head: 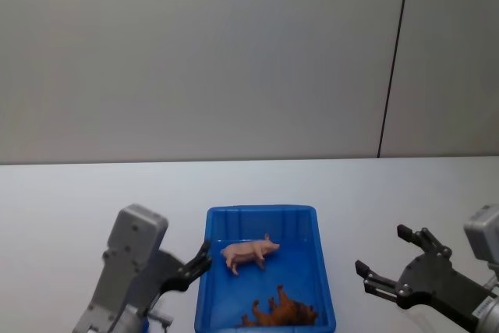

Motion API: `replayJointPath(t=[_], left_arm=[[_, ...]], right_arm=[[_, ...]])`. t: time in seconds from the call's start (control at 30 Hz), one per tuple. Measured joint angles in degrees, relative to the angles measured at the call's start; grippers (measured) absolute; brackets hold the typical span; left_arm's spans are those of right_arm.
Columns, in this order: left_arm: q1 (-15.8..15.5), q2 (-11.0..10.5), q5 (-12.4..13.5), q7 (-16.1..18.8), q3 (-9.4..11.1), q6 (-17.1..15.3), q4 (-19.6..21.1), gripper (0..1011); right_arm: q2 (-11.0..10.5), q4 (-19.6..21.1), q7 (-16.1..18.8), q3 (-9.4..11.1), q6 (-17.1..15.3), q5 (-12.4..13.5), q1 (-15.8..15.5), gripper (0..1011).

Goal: Pick up the two dolls from the table and place them into the box.

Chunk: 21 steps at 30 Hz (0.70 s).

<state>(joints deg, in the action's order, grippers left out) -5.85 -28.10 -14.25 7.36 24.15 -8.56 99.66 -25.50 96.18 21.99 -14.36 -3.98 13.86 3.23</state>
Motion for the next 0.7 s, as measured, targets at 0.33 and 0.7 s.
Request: replayJointPath(t=[0.33, 0.7], left_arm=[[4.8, -2.7, -3.5, 3.9, -0.7, -0.1, 0.5, 1001], [7.8, -3.7, -6.5, 5.6, -1.1, 1.3, -1.5, 1001]], right_arm=[[-0.4, 0.1, -0.4, 0.2, 0.3, 0.2, -0.3, 1001], [-0.6, 0.1, -0.6, 0.3, 0.4, 0.3, -0.5, 1001]])
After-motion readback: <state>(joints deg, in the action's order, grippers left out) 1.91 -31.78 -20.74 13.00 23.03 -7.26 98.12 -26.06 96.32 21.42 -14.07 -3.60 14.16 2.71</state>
